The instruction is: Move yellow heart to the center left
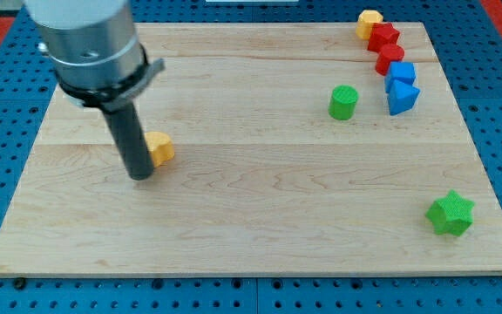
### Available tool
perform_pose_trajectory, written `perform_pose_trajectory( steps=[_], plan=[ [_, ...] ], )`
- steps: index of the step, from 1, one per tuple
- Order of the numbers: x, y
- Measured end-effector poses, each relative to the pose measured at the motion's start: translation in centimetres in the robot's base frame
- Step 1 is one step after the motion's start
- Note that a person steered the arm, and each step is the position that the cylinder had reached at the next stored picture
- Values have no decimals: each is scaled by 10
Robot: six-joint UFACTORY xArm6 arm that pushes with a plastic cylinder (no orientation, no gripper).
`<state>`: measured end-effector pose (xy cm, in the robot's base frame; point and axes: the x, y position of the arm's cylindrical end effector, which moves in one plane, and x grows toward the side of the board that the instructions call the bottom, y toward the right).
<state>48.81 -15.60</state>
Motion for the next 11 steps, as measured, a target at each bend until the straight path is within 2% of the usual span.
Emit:
perform_pose_trajectory(
  steps=[1,2,3,4,6,7,9,11],
  plan=[
    [11,9],
    [8,41],
    [-32,41],
    [-35,6],
    [-64,32],
    [-72,5],
    [-113,-4],
    [-86,-31]
  ],
)
